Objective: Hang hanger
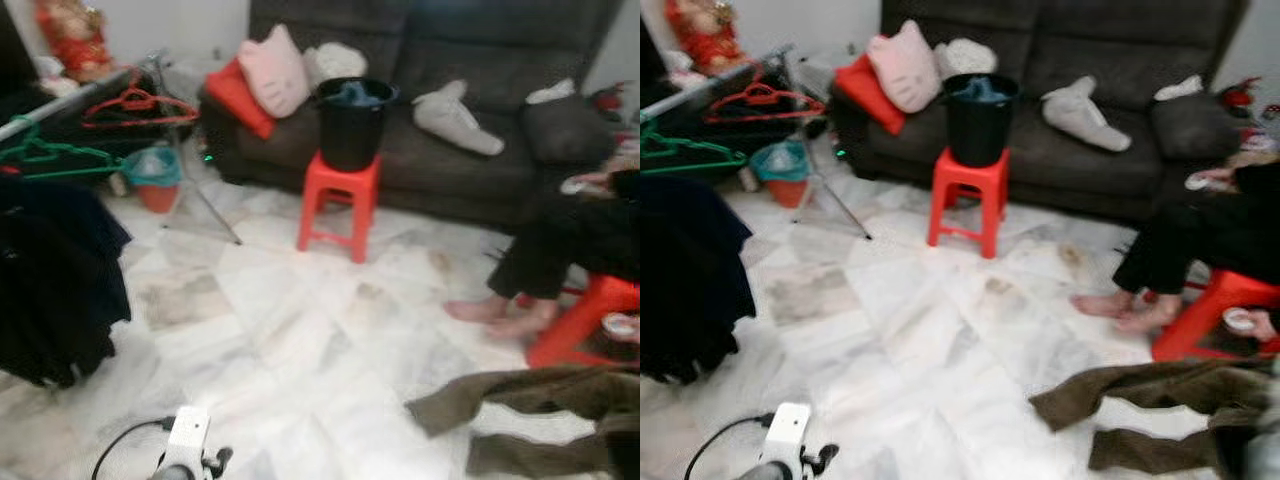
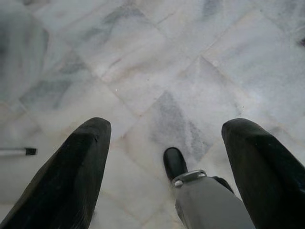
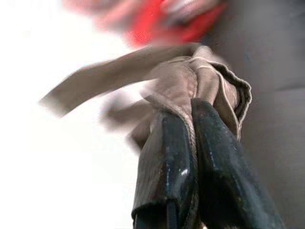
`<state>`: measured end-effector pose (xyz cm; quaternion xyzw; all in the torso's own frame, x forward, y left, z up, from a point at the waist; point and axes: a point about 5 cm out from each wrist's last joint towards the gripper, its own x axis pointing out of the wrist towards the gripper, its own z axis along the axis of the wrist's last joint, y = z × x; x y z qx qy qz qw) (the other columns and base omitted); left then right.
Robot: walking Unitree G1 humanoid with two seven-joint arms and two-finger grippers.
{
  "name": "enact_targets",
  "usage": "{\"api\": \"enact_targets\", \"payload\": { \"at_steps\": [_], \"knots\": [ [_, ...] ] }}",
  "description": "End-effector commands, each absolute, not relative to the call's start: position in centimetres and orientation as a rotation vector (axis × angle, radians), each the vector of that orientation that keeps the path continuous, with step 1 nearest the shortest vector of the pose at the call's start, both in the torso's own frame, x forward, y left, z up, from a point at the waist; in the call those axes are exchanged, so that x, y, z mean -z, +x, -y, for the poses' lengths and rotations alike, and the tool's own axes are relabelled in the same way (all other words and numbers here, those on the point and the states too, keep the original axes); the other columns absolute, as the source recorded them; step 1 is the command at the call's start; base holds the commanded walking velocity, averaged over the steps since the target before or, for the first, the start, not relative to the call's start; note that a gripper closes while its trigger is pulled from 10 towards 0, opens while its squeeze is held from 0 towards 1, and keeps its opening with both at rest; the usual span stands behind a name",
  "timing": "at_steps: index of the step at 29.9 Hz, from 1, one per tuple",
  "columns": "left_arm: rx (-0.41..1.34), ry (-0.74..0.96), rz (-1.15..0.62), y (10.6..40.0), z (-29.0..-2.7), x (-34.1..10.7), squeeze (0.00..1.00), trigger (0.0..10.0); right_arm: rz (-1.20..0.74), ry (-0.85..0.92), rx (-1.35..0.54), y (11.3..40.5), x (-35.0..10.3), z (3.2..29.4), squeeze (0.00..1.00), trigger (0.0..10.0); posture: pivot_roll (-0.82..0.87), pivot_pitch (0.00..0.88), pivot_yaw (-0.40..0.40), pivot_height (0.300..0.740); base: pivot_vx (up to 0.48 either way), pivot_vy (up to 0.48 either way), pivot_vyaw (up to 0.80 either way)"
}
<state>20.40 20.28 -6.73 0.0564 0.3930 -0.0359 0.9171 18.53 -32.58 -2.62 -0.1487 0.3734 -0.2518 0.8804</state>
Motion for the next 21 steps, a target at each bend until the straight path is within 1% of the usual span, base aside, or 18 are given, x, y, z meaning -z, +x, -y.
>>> {"api": "enact_targets", "payload": {
  "at_steps": [1, 3, 5, 9, 10, 12, 14, 17, 19, 21],
  "knots": [
    [0.062, 0.134, -0.811, 20.2, -21.0, 6.7, 0.00, 10.0, -0.743, -0.315, 0.417, 20.2, 2.2, 31.5, 0.00, 10.0, 0.03, 0.000, 0.000, 0.740, 0.000, 0.000, 0.00],
    [0.059, 0.138, -0.810, 20.2, -21.2, 6.6, 0.00, 10.0, -0.786, -0.328, 0.307, 20.1, 3.8, 28.8, 0.00, 10.0, 0.04, 0.000, -0.001, 0.740, 0.000, 0.000, 0.00],
    [0.057, 0.140, -0.810, 20.2, -21.3, 6.6, 0.00, 10.0, -0.792, -0.312, 0.268, 20.0, 4.7, 27.2, 0.00, 10.0, 0.04, 0.000, -0.001, 0.740, 0.000, 0.000, 0.00],
    [0.060, 0.140, -0.811, 20.2, -21.3, 6.6, 0.00, 10.0, -0.805, -0.273, 0.272, 19.8, 5.2, 26.4, 0.00, 10.0, 0.05, 0.000, 0.003, 0.740, 0.000, 0.000, 0.00],
    [0.073, 0.139, -0.821, 20.0, -21.1, 6.8, 0.00, 10.0, -0.835, -0.230, 0.238, 19.3, 6.1, 25.1, 0.00, 10.0, 0.04, 0.000, 0.007, 0.740, 0.000, 0.000, 0.00],
    [0.087, 0.135, -0.832, 19.8, -20.9, 6.9, 0.00, 10.0, -0.866, -0.230, 0.181, 18.8, 6.8, 23.8, 0.00, 10.0, 0.04, 0.000, 0.003, 0.740, 0.000, 0.000, 0.00],
    [0.090, 0.131, -0.835, 19.8, -20.7, 7.0, 0.00, 10.0, -0.883, -0.243, 0.166, 18.6, 7.1, 23.3, 0.00, 10.0, 0.04, 0.000, 0.002, 0.740, 0.000, 0.000, 0.00],
    [0.090, 0.120, -0.835, 19.7, -20.5, 7.1, 0.00, 10.0, -0.918, -0.185, 0.172, 17.7, 7.9, 22.2, 0.00, 10.0, 0.06, 0.000, -0.004, 0.740, 0.000, 0.000, 0.00],
    [0.090, 0.120, -0.835, 19.7, -20.5, 7.1, 0.00, 10.0, -0.930, -0.191, 0.163, 17.5, 8.0, 22.1, 0.00, 10.0, 0.06, 0.000, -0.004, 0.740, 0.000, 0.000, 0.00],
    [0.086, 0.117, -0.836, 19.6, -20.5, 7.1, 0.00, 10.0, -0.958, -0.196, 0.143, 16.8, 8.5, 21.3, 0.00, 10.0, 0.06, 0.000, -0.006, 0.740, 0.000, 0.000, 0.00]
  ]
}}
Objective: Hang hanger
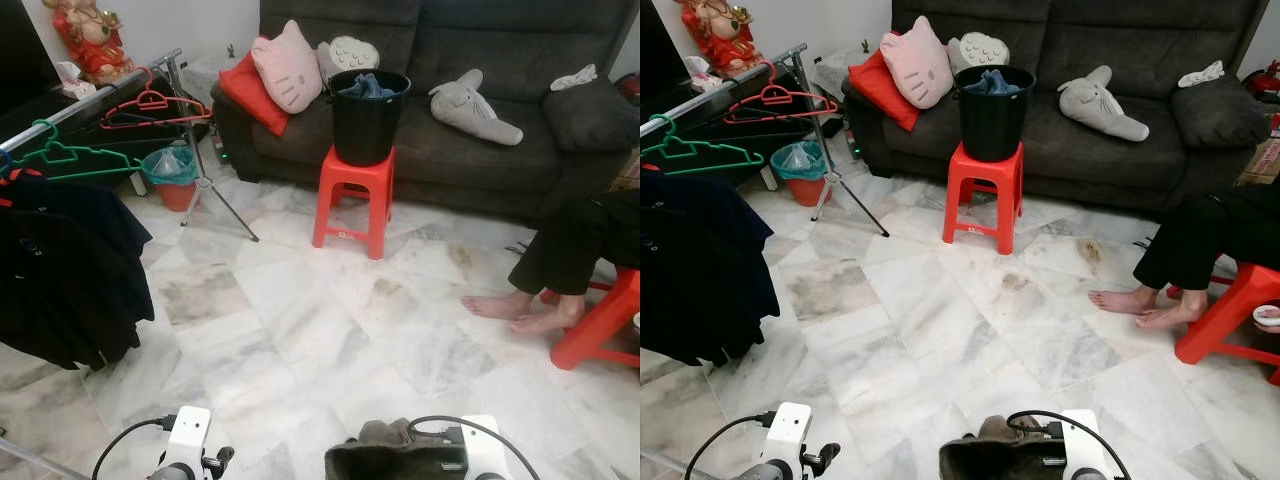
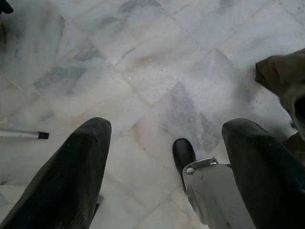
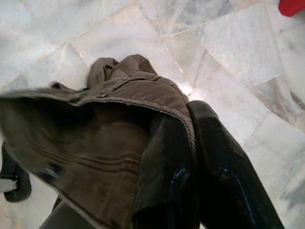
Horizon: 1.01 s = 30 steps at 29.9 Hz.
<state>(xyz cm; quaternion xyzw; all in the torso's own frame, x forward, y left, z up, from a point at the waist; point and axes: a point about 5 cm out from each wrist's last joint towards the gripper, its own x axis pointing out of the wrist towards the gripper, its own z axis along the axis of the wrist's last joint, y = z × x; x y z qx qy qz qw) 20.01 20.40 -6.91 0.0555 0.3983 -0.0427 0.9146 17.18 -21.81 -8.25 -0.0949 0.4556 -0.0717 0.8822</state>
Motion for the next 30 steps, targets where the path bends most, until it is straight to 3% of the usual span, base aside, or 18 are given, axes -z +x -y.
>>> {"api": "enact_targets", "payload": {
  "at_steps": [1, 13, 24, 30],
  "knots": [
    [0.084, 0.118, -0.837, 19.6, -20.5, 7.1, 0.00, 10.0, -0.963, -0.190, 0.147, 16.6, 8.6, 21.2, 0.00, 10.0, 0.05, 0.000, -0.003, 0.740, 0.000, 0.000, 0.00],
    [0.071, 0.119, -0.843, 19.6, -20.9, 7.1, 0.00, 10.0, -1.022, -0.135, 0.209, 14.9, 9.5, 20.5, 0.00, 10.0, 0.05, 0.000, 0.000, 0.740, 0.000, 0.000, 0.00],
    [0.066, 0.125, -0.849, 19.4, -21.0, 7.2, 0.00, 10.0, -0.972, -0.098, 0.231, 15.5, 9.2, 20.7, 0.00, 10.0, 0.05, 0.000, 0.003, 0.740, 0.284, 0.000, 0.00],
    [0.069, 0.126, -0.850, 19.3, -21.0, 7.2, 0.00, 10.0, -0.961, -0.093, 0.233, 15.5, 9.2, 20.6, 0.00, 10.0, 0.05, 0.000, 0.003, 0.740, 0.295, 0.000, 0.63]
  ]
}}
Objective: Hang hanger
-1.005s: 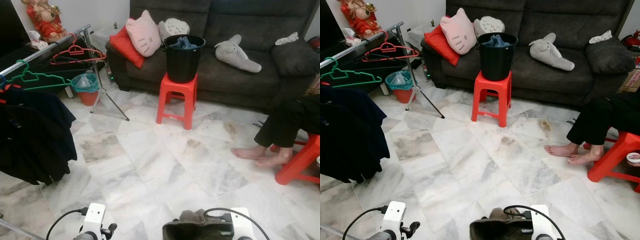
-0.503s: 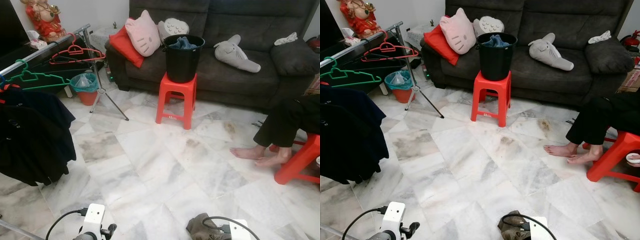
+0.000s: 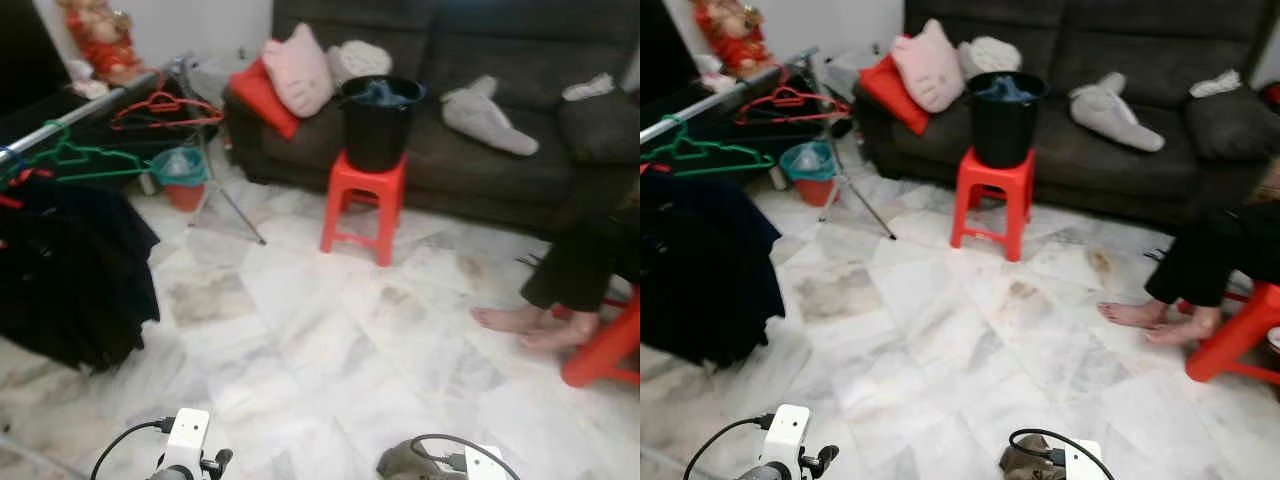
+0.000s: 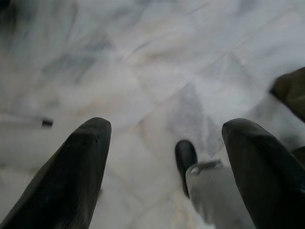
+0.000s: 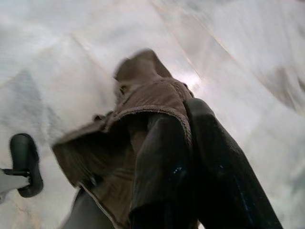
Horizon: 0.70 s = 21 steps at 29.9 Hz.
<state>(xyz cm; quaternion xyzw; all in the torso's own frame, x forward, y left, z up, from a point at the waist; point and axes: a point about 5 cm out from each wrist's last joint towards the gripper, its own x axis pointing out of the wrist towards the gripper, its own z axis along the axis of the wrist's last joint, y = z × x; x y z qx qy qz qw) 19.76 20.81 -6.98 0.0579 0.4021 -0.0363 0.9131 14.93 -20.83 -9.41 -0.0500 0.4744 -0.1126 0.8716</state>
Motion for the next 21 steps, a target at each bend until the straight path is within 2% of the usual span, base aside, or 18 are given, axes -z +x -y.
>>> {"api": "enact_targets", "payload": {
  "at_steps": [1, 10, 20, 21],
  "knots": [
    [0.069, 0.126, -0.850, 19.34, -21.02, 7.20, 0.00, 10.0, -0.959, -0.089, 0.236, 15.46, 9.20, 20.58, 0.00, 10.0, 0.05, 0.000, 0.003, 0.740, 0.292, 0.000, 0.59],
    [0.067, 0.125, -0.848, 19.47, -21.13, 7.12, 0.00, 10.0, -0.949, -0.103, 0.224, 15.61, 9.11, 20.62, 0.00, 10.0, 0.05, 0.000, 0.003, 0.740, 0.295, 0.000, 0.07],
    [0.076, 0.125, -0.850, 19.59, -20.58, 7.18, 0.00, 10.0, -0.948, -0.100, 0.238, 15.45, 9.14, 20.75, 0.00, 10.0, 0.05, 0.000, 0.002, 0.740, 0.295, 0.000, 0.75],
    [0.079, 0.125, -0.852, 19.54, -20.45, 7.23, 0.00, 10.0, -0.951, -0.088, 0.247, 15.37, 9.17, 20.80, 0.00, 10.0, 0.05, 0.000, 0.002, 0.740, 0.292, 0.000, 0.00]
  ]
}}
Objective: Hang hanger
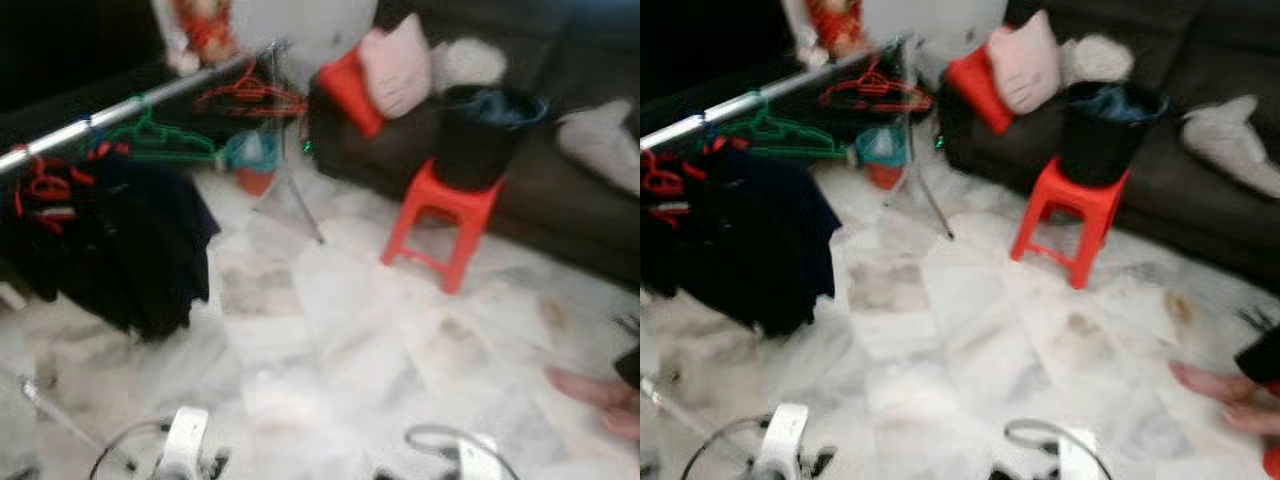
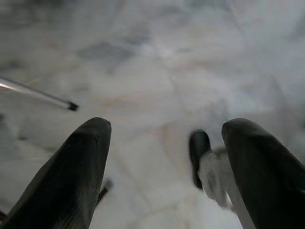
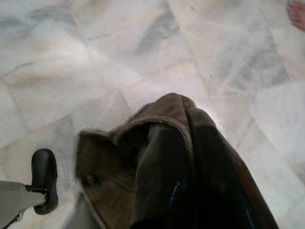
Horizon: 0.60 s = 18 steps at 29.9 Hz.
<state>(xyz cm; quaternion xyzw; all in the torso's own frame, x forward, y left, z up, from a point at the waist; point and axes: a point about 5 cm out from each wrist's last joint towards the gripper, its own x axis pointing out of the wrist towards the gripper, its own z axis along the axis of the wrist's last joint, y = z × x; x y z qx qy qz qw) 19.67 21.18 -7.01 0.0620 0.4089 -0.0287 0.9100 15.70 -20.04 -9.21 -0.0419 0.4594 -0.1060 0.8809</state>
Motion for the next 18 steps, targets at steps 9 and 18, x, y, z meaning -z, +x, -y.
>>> {"api": "enact_targets", "payload": {
  "at_steps": [9, 18],
  "knots": [
    [0.079, 0.124, -0.859, 19.2, -20.5, 7.4, 0.00, 10.0, -0.961, -0.087, 0.257, 15.2, 9.3, 20.9, 0.00, 10.0, 0.05, 0.000, -0.002, 0.740, 0.296, 0.000, 0.00],
    [0.079, 0.121, -0.861, 19.1, -20.7, 7.4, 0.00, 10.0, -0.964, -0.031, 0.358, 14.9, 9.2, 21.8, 0.00, 10.0, 0.04, 0.000, 0.002, 0.740, 0.294, 0.000, 0.00]
  ]
}}
